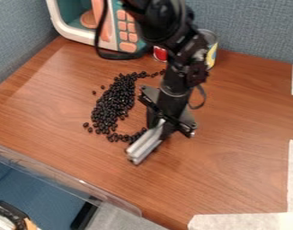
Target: Sweep into pile
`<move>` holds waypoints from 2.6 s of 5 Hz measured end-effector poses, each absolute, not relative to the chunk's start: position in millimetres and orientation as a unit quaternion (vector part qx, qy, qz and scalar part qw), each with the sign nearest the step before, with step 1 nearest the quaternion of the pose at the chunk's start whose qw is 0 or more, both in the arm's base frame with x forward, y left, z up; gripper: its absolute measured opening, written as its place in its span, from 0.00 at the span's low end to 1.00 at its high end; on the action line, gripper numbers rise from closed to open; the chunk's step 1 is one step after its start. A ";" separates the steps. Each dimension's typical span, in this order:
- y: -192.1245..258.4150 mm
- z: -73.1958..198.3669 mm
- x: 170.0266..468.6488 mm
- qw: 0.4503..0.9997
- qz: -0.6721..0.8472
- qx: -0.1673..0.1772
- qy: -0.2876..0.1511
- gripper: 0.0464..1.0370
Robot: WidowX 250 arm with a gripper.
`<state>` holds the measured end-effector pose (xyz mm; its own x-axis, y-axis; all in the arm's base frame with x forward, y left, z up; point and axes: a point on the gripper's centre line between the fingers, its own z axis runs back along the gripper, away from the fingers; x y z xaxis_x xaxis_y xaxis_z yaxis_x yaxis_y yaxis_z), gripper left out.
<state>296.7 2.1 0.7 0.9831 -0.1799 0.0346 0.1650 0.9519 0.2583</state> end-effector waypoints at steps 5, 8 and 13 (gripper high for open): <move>67.8 17.2 311.8 0.988 -0.063 0.141 -0.020 0.30; 13.1 22.8 314.5 0.994 -0.058 0.089 -0.026 0.30; -5.0 58.6 311.3 0.995 -0.035 0.076 -0.061 0.94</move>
